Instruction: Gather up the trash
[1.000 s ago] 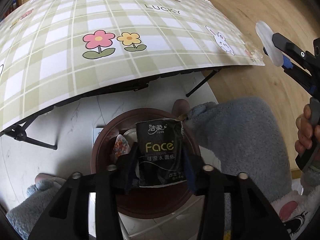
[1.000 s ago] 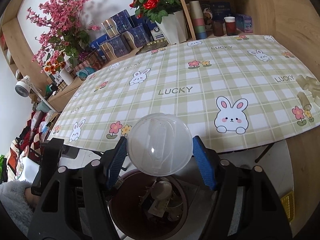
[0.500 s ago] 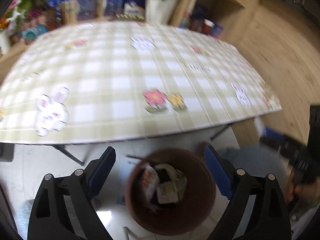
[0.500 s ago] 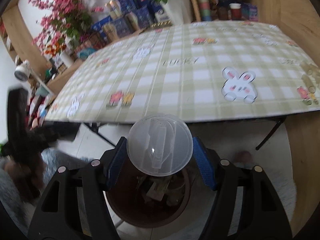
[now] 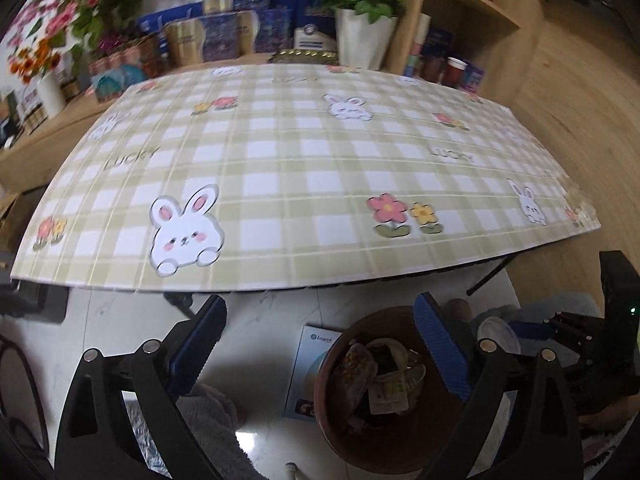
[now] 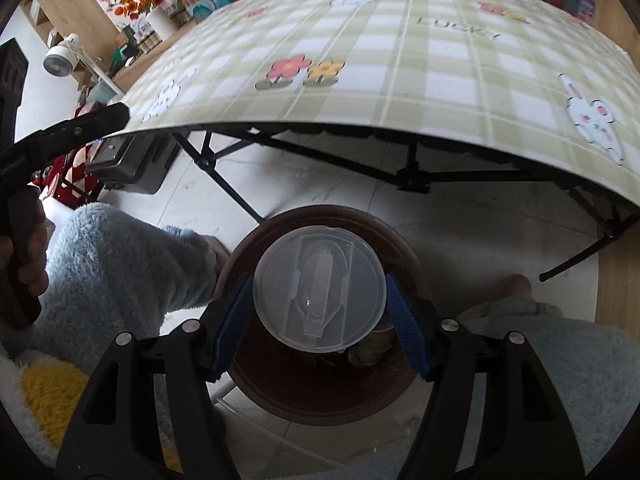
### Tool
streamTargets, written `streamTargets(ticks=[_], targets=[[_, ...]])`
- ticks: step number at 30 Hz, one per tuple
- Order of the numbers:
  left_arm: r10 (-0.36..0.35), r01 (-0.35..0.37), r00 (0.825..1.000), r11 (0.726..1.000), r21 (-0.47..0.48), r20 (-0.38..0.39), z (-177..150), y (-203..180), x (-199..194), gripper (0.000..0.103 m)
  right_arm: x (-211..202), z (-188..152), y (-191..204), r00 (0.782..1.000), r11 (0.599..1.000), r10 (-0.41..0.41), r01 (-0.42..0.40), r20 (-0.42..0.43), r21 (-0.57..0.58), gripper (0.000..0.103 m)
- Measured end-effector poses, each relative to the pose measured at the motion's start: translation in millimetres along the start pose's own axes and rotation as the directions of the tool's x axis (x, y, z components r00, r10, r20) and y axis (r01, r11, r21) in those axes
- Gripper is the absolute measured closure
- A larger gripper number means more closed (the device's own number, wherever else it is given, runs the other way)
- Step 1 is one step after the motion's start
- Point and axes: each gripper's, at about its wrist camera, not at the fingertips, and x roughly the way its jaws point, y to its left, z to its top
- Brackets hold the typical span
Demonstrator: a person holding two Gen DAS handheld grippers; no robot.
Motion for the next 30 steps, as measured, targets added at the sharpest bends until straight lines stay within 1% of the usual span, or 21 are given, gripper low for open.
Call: streamTargets(ticks=[4, 8, 9, 10, 11, 15, 16, 19, 23, 27, 30], targets=[[0.022, -0.023, 1.0, 1.0, -0.019, -0.022, -4, 9, 3, 0.011, 9, 1, 0, 1.0, 1.0, 0.012, -0.011, -0.02, 0.013, 0.036], [0.017, -0.017, 1.0, 1.0, -0.025, -0.023, -3, 8, 5, 0.011, 13, -2, 0, 0.999, 1.0, 0.027, -0.027, -0.031, -0.001, 0.035], [0.017, -0.017, 1.0, 1.0, -0.02, -0.023, -3, 7, 5, 0.011, 14, -3, -1, 0.999, 1.0, 0.021, -0.021, -0.037, 0.004, 0.028], [0.019, -0.02, 1.0, 1.0, -0.011, -0.024, -3, 5, 5, 0.011, 14, -4, -2, 0.999, 1.0, 0.008, -0.007, -0.039, 0.012, 0.018], [0.023, -0.023, 0.999, 1.0, -0.003, -0.026, -4, 3, 5, 0.011, 13, -4, -3, 0.999, 1.0, 0.0, 0.001, -0.037, 0.016, 0.016], [0.013, -0.014, 0.999, 1.0, -0.017, -0.038, -6, 2, 7, 0.011, 8, -3, -4, 1.0, 0.999, -0.011, 0.012, -0.024, 0.029, 0.014], [0.008, -0.009, 0.999, 1.0, -0.021, -0.042, -5, 1, 8, 0.011, 6, -2, -4, 1.0, 0.999, -0.018, 0.018, -0.017, 0.032, 0.011], [0.003, -0.003, 0.999, 1.0, -0.003, -0.046, 0, -4, 8, 0.011, -5, 2, -5, 0.997, 0.997, -0.063, 0.062, 0.034, 0.037, 0.008], [0.01, -0.01, 1.0, 0.999, 0.042, -0.012, 13, -14, -1, 0.011, -20, 12, -15, 0.993, 0.994, -0.088, 0.083, 0.079, 0.067, 0.008], [-0.038, 0.035, 0.998, 0.997, 0.062, 0.04, 30, -22, -16, 0.011, -40, 29, -19, 0.986, 0.991, -0.115, 0.105, 0.123, 0.078, 0.007], [-0.05, 0.046, 0.996, 0.997, 0.06, 0.08, 43, -28, -24, 0.01, -64, 47, -17, 0.972, 0.989, -0.149, 0.142, 0.181, 0.052, 0.006]])
